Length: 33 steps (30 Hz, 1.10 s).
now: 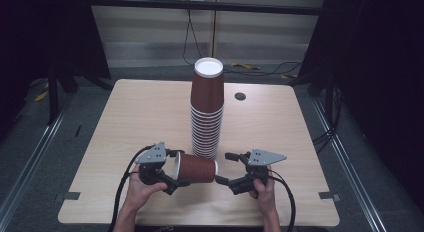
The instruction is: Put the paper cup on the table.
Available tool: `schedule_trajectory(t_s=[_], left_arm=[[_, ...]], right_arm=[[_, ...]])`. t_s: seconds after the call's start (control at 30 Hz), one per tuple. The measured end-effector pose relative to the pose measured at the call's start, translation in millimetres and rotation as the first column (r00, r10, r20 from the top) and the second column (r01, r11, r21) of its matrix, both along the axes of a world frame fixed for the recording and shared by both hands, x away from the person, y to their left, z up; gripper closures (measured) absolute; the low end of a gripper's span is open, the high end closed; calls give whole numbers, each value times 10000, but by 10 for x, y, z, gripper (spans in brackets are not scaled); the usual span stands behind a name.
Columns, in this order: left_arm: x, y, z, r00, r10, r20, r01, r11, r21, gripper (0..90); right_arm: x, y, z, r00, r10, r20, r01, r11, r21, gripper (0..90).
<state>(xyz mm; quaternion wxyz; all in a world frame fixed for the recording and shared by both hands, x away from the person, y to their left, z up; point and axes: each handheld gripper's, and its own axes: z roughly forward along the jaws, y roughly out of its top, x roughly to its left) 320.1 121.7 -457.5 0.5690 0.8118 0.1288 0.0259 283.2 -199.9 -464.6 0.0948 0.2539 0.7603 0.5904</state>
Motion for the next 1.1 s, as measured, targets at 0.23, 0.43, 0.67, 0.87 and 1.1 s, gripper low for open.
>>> schedule_trajectory(t_s=[0.23, 0.43, 0.67, 0.87, 1.1], left_arm=[[16, 137, 24, 9994, 338, -34, -337, 9991, 250, 44], [52, 208, 39, 9975, 698, -124, -688, 9953, 686, 43], [130, 298, 59, 9934, 1096, -345, -1053, 9885, 1087, 42], [188, 420, 85, 9839, 1754, -336, -1686, 9743, 1491, 42], [250, 517, 99, 9729, 2271, -441, -2162, 9603, 1765, 41]], right_arm=[[-71, -85, -46, 9821, -1725, 756, 1726, 9850, 56, 133], [-121, -194, -98, 9547, -2839, 888, 2810, 9587, 439, 133], [-162, -257, -238, 8788, -4510, 1560, 4528, 8912, 259, 136], [-172, -241, -345, 8253, -5248, 2083, 5310, 8468, 296, 174], [-194, -239, -373, 7982, -5481, 2500, 5523, 8315, 596, 172]])
